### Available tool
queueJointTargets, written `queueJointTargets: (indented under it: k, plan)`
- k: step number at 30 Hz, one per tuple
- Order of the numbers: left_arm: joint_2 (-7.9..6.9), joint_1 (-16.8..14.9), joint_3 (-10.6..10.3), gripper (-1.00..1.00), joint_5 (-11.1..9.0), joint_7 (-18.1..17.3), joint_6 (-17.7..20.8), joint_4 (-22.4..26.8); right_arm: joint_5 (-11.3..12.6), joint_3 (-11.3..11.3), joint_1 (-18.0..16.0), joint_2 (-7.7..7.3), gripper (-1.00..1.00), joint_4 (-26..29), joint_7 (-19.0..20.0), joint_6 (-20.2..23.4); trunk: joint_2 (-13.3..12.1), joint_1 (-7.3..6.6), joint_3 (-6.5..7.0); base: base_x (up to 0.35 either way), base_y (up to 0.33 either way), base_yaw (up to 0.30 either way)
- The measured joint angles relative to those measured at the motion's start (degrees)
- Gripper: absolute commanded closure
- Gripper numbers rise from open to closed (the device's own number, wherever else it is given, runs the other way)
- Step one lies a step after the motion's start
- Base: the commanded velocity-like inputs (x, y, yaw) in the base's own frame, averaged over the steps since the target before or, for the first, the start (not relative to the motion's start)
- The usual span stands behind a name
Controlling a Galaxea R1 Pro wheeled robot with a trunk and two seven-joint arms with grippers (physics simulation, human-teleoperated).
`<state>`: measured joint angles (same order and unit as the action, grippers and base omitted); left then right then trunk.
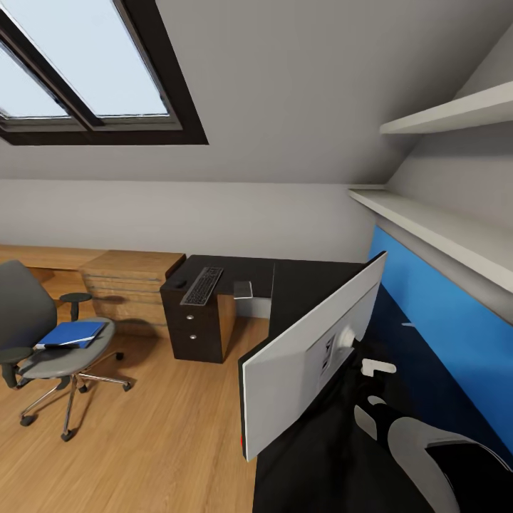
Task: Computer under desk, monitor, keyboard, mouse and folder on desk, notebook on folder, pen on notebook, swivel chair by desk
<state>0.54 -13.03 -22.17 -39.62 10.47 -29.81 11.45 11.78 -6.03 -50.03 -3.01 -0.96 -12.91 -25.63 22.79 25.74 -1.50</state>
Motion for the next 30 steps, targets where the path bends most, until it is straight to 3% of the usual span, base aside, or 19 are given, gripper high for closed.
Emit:
queueJointTargets:
  k: [30]
  plan:
    - [-0.08, 0.0, 0.0, -1.00, 0.0, 0.0, 0.0, 0.0, -0.8, 0.5, 0.0, 0.01, 1.00, 0.1, -0.2, 0.2, 0.0, 0.00, 0.00, 0.000, 0.000, 0.000]
